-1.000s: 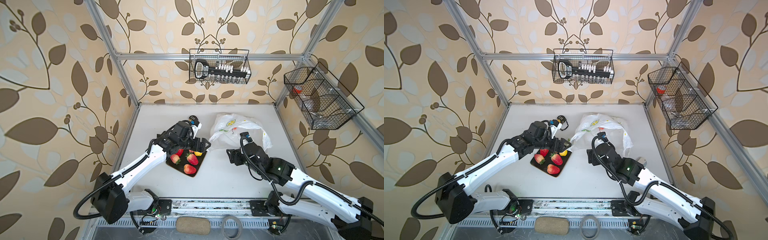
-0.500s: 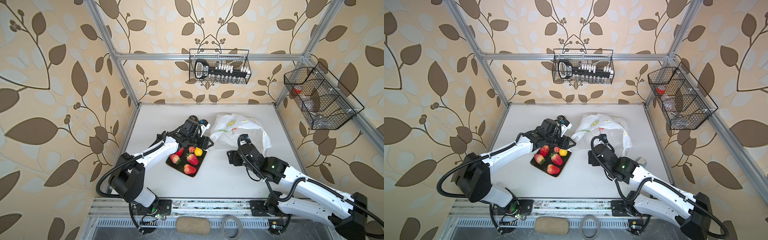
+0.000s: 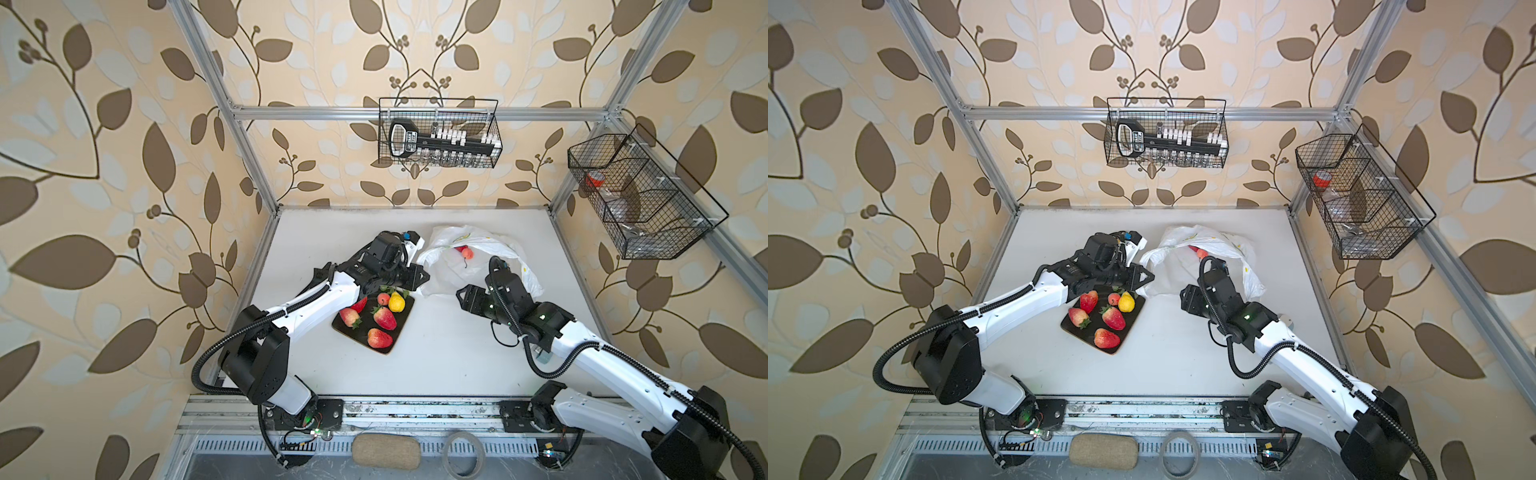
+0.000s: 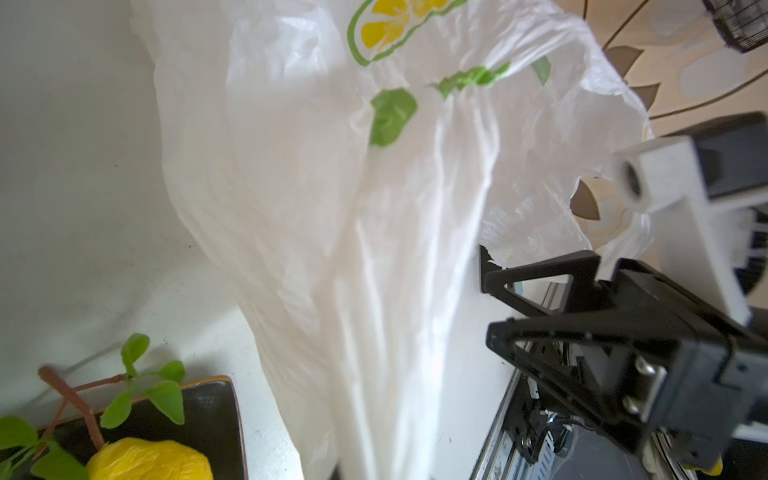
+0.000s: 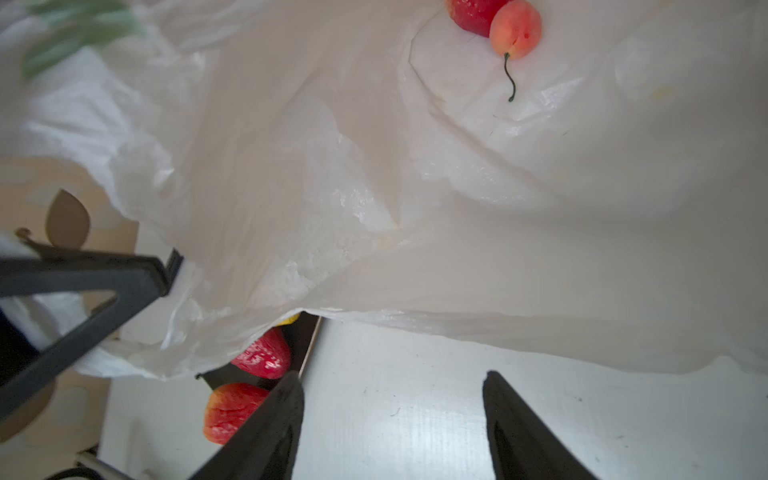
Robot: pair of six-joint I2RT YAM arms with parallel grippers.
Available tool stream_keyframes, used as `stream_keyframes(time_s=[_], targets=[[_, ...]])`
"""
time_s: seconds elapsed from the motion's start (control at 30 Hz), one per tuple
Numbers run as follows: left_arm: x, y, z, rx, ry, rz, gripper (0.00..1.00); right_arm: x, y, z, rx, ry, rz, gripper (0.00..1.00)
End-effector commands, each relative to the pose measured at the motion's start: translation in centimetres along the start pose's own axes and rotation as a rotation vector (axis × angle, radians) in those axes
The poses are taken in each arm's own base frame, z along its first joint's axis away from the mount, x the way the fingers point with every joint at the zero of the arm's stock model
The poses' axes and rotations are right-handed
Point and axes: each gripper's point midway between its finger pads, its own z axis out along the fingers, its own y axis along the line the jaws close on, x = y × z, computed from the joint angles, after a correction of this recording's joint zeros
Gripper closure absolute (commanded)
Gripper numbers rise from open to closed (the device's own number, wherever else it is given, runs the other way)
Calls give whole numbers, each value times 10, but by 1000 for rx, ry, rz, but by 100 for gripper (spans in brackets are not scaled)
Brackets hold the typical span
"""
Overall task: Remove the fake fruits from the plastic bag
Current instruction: 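Move the right gripper back into the bag while the left gripper regrasps the bag, then lower the open right gripper toward the small peach inside the bag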
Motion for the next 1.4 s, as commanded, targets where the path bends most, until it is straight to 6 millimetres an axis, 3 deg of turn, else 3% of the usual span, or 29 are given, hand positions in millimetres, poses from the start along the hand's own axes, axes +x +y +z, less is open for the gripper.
stream_keyframes(time_s=[0.0,0.37,0.63,0.77,0.83,1.13,1.37], targets=[[-16,-22,-14,41,-83,6,96,0,17,5,-132,102,179,35],[-5,-37,-8,47,-54,37,97,-51,24,35,-154,-32,491,40],[2,-50,-5,61,-28,56,97,-75,-3,70,-22,-172,483,40],[5,-54,-5,60,-16,60,97,-86,-15,87,48,-231,396,39],[0,-62,-15,75,-39,71,97,-87,-22,95,88,-242,343,39],[-2,-66,-25,67,-48,74,98,-90,-35,118,160,-281,94,41],[-3,-67,-27,65,-47,76,99,-82,-37,143,152,-222,127,39]])
